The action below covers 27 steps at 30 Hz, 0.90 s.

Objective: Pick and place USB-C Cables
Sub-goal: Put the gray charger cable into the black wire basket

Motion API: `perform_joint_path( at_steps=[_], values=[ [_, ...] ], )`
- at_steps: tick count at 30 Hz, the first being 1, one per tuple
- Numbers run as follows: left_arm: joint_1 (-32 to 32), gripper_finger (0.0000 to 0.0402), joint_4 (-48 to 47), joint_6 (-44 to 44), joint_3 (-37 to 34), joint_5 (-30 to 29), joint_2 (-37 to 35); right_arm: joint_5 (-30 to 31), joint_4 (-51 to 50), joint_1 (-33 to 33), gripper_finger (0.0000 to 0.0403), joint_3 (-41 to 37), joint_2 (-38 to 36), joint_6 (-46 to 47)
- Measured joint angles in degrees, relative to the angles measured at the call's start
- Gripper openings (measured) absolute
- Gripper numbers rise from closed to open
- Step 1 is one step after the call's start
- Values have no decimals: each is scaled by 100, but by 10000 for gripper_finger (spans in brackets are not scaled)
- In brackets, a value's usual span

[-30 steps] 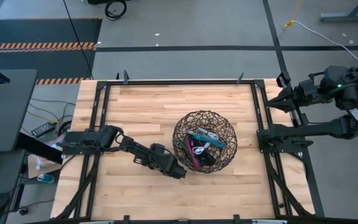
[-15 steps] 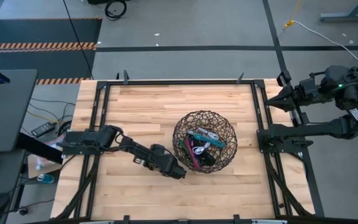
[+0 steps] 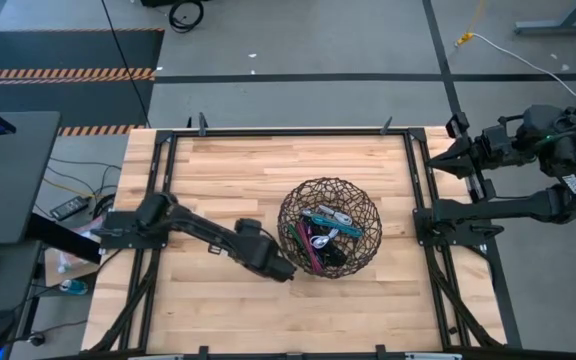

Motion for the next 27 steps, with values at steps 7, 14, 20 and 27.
perform_joint_path(
  at_steps=[7, 14, 20, 27],
  values=[
    [-5, 1, -43, -46, 673, -1655, -664, 2, -2, 0, 4, 0, 2, 0],
    [300, 0, 141, 2071, 1887, -2822, -799, 173, -7, 0, 4, 0, 18, 0],
    [723, 0, 2050, 5804, 2525, -2713, -799, 173, -13, 0, 4, -4, 102, 1],
    [1279, 0, 3798, 8412, 2578, -1271, -786, 169, -4, 0, 4, -4, 118, 292]
  ],
)
